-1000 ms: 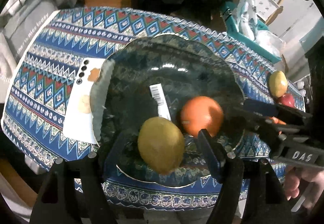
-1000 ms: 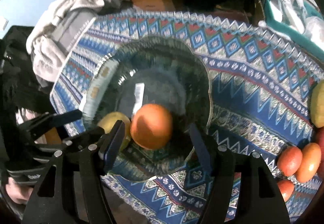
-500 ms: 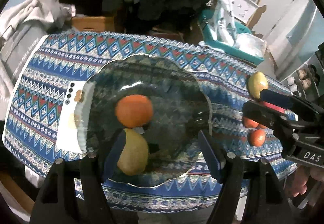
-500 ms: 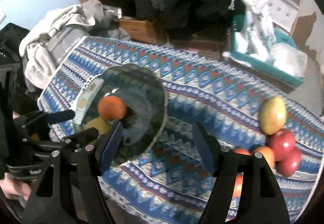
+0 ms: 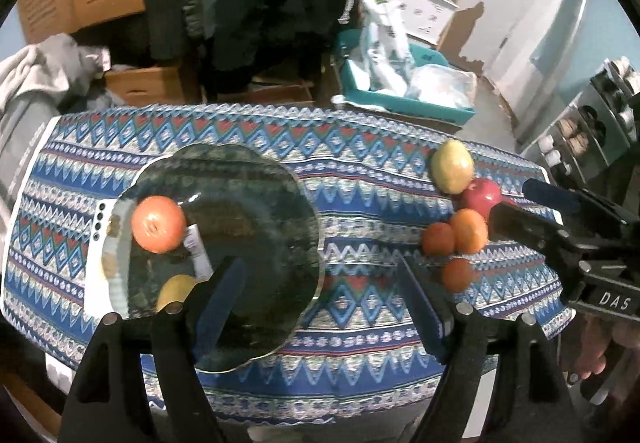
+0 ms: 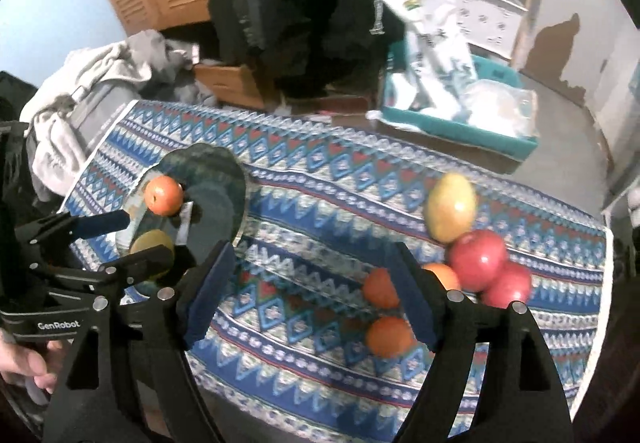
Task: Organize fruits
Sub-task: 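Withdraw both grippers from the bowl and move back toward the fruit cluster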
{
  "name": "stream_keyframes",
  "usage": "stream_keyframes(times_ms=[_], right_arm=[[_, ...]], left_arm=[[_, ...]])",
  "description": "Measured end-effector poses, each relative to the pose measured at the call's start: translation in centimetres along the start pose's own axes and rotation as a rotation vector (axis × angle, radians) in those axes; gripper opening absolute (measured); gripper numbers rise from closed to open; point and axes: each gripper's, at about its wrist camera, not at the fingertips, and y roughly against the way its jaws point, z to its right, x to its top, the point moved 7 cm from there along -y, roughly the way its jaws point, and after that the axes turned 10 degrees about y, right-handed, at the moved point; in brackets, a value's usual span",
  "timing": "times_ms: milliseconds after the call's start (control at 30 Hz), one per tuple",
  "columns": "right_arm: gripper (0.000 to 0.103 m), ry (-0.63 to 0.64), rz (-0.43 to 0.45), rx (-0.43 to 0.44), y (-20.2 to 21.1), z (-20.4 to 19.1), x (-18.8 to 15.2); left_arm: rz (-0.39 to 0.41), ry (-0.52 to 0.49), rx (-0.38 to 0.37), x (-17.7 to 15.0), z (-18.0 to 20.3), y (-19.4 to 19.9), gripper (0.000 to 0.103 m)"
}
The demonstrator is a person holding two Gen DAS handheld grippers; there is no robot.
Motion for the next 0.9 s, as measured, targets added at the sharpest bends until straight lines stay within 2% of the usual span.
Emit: stream_keyframes(times_ms=[333, 900], right_arm=[[0.082, -0.068, 0.023, -0.091, 3.4, 5.8, -2.9], [0.083, -0.177, -0.006, -0.181, 5.2, 13.2, -8.5]], left_arm=[[-0.023, -0.077, -0.039, -0.9, 5.2, -0.8, 0.081], [-0.107, -0.171, -0.044, -2.4, 11.1, -5.1, 0.081]])
